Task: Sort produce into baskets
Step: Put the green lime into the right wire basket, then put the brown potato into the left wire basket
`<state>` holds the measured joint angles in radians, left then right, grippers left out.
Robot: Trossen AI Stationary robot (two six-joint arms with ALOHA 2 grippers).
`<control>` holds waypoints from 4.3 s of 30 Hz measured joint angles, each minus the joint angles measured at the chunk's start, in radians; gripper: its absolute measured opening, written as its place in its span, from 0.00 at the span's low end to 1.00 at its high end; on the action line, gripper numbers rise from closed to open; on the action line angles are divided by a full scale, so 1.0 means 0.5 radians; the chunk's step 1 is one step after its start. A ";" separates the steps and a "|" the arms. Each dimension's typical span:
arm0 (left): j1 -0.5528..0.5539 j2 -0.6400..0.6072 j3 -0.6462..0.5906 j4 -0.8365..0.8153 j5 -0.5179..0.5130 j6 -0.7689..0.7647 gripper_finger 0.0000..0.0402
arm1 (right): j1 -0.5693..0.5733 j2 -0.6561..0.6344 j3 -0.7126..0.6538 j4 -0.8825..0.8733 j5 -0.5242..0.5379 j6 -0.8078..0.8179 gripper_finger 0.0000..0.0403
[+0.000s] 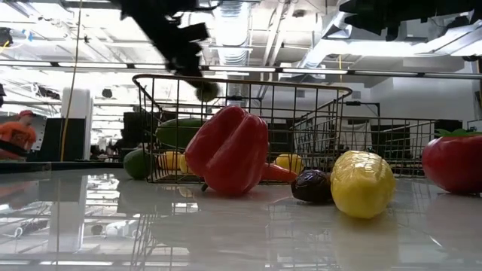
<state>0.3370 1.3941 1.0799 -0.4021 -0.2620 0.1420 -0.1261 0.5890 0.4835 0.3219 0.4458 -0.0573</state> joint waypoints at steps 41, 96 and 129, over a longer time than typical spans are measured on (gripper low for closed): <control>0.043 1.377 1.240 0.782 0.556 0.341 0.53 | 0.000 0.000 0.000 -0.013 -0.002 -0.090 0.63; -1.424 -0.423 -0.349 -1.626 0.623 -2.042 0.54 | -0.002 -0.001 -0.001 -0.057 -0.001 0.017 0.63; -1.860 -0.001 -0.399 -1.665 0.754 -2.776 0.75 | -0.002 -0.001 0.002 0.170 -0.091 -0.367 0.63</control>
<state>-0.5930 1.3933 0.8806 -1.2345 0.1151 -1.2461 -0.1268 0.5884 0.4844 0.4067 0.4003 -0.2408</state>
